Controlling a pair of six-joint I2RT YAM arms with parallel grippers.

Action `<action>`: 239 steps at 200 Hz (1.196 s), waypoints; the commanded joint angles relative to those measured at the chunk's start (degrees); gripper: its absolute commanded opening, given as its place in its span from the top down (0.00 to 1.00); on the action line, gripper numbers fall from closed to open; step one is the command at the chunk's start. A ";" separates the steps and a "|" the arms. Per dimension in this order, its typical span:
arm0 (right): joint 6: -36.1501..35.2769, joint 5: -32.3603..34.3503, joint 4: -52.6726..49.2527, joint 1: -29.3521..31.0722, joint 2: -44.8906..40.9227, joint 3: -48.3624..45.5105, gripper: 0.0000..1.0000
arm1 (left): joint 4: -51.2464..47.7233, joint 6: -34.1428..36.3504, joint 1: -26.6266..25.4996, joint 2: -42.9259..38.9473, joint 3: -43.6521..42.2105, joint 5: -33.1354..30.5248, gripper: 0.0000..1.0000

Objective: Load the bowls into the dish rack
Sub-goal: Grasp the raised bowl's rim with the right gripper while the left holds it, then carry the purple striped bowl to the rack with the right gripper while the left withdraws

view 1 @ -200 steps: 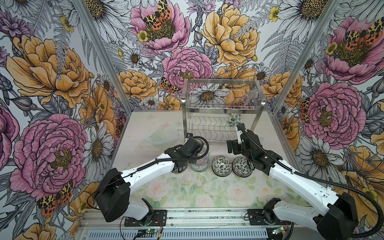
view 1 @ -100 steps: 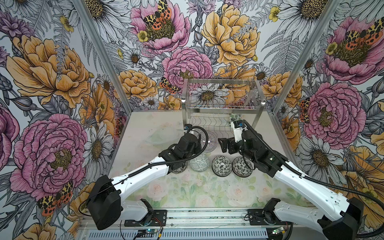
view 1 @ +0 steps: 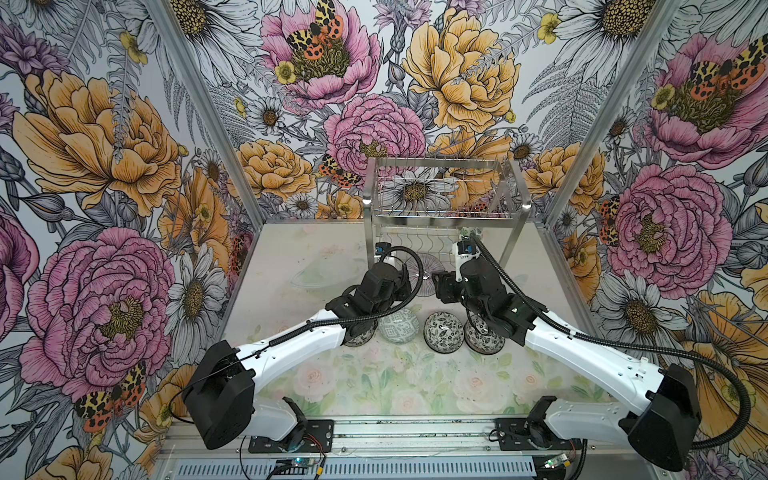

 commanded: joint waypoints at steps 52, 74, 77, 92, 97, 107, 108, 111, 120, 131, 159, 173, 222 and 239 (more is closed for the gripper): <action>3.70 2.94 5.35 0.87 1.59 -0.61 1.00 | 5.72 -1.12 -1.01 -0.01 2.12 1.38 1.00; 2.18 4.92 5.14 0.86 -0.02 -1.08 1.00 | 4.49 -0.65 -1.07 -0.62 1.82 1.15 1.00; 1.91 5.22 5.02 0.86 -0.30 -1.11 1.00 | 4.19 -0.52 -1.01 -0.78 1.84 1.14 1.00; 0.08 7.49 3.88 0.86 -1.25 -1.06 1.00 | 1.50 0.93 -1.00 -1.72 2.17 0.54 0.99; -0.73 8.62 3.11 0.87 -1.52 -1.04 1.00 | 0.15 1.78 -1.02 -2.16 2.41 0.32 0.86; -2.32 11.16 1.46 0.80 -2.01 -0.77 1.00 | -3.30 3.85 -1.04 -3.55 2.84 -1.30 0.57; -2.52 11.40 1.24 0.80 -2.06 -0.77 1.00 | -3.63 4.00 -0.98 -3.74 2.87 -1.49 0.55; -3.07 11.98 0.74 0.80 -2.26 -0.77 1.00 | -4.58 4.65 -1.07 -4.19 2.92 -2.13 0.46; -4.70 14.79 -0.65 0.80 -2.68 -0.77 1.00 | -7.90 6.78 -1.05 -6.16 3.15 -4.31 0.22; -6.74 18.47 -2.38 0.84 -3.17 -0.83 1.00 | -11.85 9.07 -1.01 -8.96 3.16 -7.41 0.02; -12.20 29.87 -5.34 0.90 -2.04 -0.68 1.00 | -19.89 12.15 1.55 -15.87 1.67 -11.83 0.01; -14.80 35.26 -5.49 1.08 -0.27 -0.25 1.00 | -21.99 12.46 3.95 -18.78 -0.08 -11.56 0.01; -21.54 49.18 -4.81 1.50 9.99 3.63 1.00 | -27.20 13.81 12.22 -22.92 -3.42 -8.91 0.01; -23.04 51.56 -4.02 1.27 13.09 4.90 1.00 | -27.67 14.82 13.81 -22.82 -3.43 -8.21 0.01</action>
